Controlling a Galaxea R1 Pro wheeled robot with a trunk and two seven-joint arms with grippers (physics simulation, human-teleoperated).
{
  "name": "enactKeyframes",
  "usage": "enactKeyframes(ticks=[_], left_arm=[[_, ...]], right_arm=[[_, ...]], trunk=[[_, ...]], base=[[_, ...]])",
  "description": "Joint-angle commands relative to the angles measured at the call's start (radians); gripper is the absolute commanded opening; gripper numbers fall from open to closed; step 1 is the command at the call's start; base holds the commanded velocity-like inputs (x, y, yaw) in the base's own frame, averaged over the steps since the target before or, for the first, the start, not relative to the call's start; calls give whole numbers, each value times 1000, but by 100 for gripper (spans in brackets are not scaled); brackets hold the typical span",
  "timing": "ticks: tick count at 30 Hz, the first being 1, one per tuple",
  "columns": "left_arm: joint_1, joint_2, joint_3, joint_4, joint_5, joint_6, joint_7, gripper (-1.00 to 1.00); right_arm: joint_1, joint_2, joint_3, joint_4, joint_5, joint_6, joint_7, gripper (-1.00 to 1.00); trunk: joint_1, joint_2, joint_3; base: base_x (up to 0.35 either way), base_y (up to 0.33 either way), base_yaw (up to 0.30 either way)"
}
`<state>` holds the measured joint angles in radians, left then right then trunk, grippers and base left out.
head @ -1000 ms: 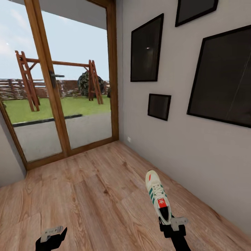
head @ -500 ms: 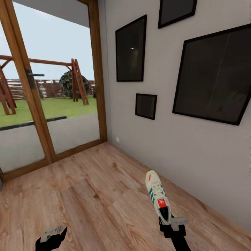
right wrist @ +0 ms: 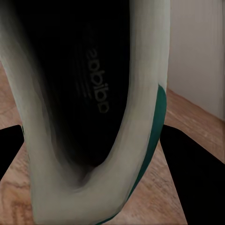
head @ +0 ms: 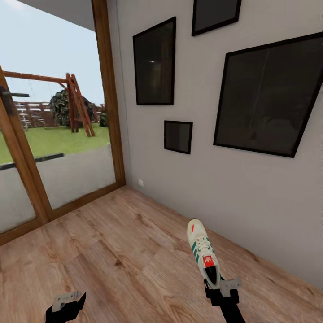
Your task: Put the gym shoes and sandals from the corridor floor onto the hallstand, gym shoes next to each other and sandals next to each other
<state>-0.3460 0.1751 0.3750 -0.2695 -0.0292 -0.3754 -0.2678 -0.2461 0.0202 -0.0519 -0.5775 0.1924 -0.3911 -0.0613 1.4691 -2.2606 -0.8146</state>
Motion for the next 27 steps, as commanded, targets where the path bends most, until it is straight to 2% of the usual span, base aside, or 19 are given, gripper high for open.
enactKeyframes(ticks=[1, 12, 27], left_arm=[[-1, 0, 8, 1, -3, -2, -8, 100], [-1, 0, 9, 1, -3, -2, -8, 100], [-1, 0, 9, 1, -2, -2, -8, 100]], right_arm=[[-1, 1, -5, 1, 10, -3, -1, -100], [-1, 1, -5, 1, 10, -3, 0, -100], [-1, 1, -5, 2, 10, -3, 0, -100]], trunk=[[0, 0, -1], [0, 0, -1], [0, 0, -1]], base=[[120, 292, -266], [103, 260, -266], [4, 12, -266]])
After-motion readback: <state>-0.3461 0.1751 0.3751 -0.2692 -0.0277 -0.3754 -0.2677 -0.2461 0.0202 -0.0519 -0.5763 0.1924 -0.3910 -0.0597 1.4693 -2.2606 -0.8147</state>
